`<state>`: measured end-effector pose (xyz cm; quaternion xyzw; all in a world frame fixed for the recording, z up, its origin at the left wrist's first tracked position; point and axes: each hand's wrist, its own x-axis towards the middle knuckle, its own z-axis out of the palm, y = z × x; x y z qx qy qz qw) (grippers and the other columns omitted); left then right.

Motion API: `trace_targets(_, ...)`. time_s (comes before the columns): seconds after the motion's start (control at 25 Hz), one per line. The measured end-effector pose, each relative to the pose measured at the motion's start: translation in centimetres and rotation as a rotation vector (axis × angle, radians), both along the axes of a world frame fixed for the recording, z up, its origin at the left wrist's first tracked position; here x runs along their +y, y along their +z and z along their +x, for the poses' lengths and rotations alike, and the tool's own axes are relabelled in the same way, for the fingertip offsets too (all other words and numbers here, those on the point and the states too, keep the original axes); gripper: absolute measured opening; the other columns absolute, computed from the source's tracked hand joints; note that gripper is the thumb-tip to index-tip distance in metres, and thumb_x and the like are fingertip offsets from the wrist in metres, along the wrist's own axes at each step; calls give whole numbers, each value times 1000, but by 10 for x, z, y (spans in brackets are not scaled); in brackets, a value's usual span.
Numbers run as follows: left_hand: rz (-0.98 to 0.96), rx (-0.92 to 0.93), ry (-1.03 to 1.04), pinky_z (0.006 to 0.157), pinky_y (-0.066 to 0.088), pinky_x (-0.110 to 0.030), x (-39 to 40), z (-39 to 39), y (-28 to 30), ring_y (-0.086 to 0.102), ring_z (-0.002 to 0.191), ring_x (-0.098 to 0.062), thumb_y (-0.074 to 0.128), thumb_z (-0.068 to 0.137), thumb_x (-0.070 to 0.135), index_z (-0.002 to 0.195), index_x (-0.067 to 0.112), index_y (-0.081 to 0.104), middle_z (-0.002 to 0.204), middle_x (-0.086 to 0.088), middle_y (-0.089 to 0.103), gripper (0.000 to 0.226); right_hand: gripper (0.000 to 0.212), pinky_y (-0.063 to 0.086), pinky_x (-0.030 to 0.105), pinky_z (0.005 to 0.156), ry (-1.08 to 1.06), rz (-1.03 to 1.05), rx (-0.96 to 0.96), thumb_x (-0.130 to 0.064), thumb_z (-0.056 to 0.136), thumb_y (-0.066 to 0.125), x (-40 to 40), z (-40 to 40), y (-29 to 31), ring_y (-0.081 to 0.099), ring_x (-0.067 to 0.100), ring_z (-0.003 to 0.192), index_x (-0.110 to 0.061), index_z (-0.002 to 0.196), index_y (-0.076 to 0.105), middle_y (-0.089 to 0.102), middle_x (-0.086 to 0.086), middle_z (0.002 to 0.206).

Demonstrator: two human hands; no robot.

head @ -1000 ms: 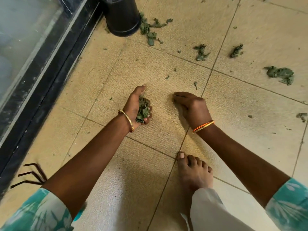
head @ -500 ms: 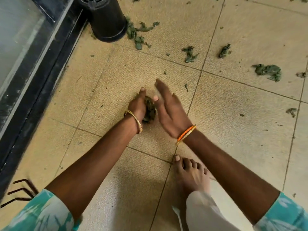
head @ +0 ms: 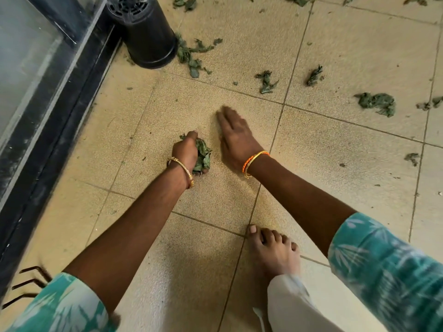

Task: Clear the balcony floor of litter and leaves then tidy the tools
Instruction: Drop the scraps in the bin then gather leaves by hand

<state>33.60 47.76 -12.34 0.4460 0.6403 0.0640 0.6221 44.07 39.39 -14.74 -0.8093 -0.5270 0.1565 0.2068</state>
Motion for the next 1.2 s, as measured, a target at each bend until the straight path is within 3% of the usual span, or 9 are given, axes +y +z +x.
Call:
trace_targets(0.24,-32,-50,36,53,44,-28,-3,2,2,51,57,-21,50,93,40,70,17,51,65,-2,51,33,41,47,42,94,114,104,-344,0,80,68,-41,10,-8,57,37,113,3,120,59,60,22,120)
trace_targets(0.44,-131,-102,1,44,38,-20,-11,13,7,51,49,-20,47,94,34,68,14,52,60,-4,57,34,20,57,35,65,36,196,-320,-6,87,53,-105,17,3,62,33,86,4,96,69,67,19,98)
trace_targets(0.64,-189,-141,-112,40,33,-12,-32,35,17,53,44,-15,43,96,32,74,14,52,50,1,64,30,13,52,36,51,-59,70,-231,13,67,68,-92,17,8,57,32,72,0,70,66,65,15,74)
trace_targets(0.8,-240,-154,-165,39,33,-10,-32,43,17,53,49,-16,43,97,31,76,17,48,53,0,65,26,8,53,32,75,-440,141,289,1,74,68,-80,45,29,65,21,76,-4,77,73,72,10,80)
trace_targets(0.88,-278,-186,-252,37,30,-9,-30,53,22,52,40,-12,39,98,29,73,15,52,59,-3,68,31,11,55,25,75,-689,257,770,4,75,70,-71,68,50,65,11,71,-7,76,72,71,4,76)
trace_targets(0.96,-320,-248,-322,35,30,-9,-30,69,24,54,38,-9,35,100,27,76,10,61,67,-5,70,39,15,57,25,72,-653,378,1041,9,76,68,-61,84,63,65,10,67,-6,75,70,69,4,72)
trace_targets(1.04,-332,-322,-348,36,32,-12,-32,84,23,52,39,-10,36,101,29,80,12,63,68,-5,67,38,15,58,29,69,-480,338,892,10,76,67,-50,80,69,66,12,64,-5,76,70,69,6,72)
trace_targets(1.12,-266,-316,-332,40,35,-18,-33,95,16,50,45,-12,43,98,29,74,15,60,59,0,59,32,16,56,33,69,-308,256,409,6,74,62,-44,67,62,66,17,68,-6,80,71,71,8,76)
trace_targets(1.2,-210,-253,-298,48,37,-24,-31,103,10,52,53,-16,53,93,24,67,15,59,54,1,57,29,19,50,34,73,-235,174,156,0,78,57,-45,63,58,63,25,79,-9,87,71,72,9,82)
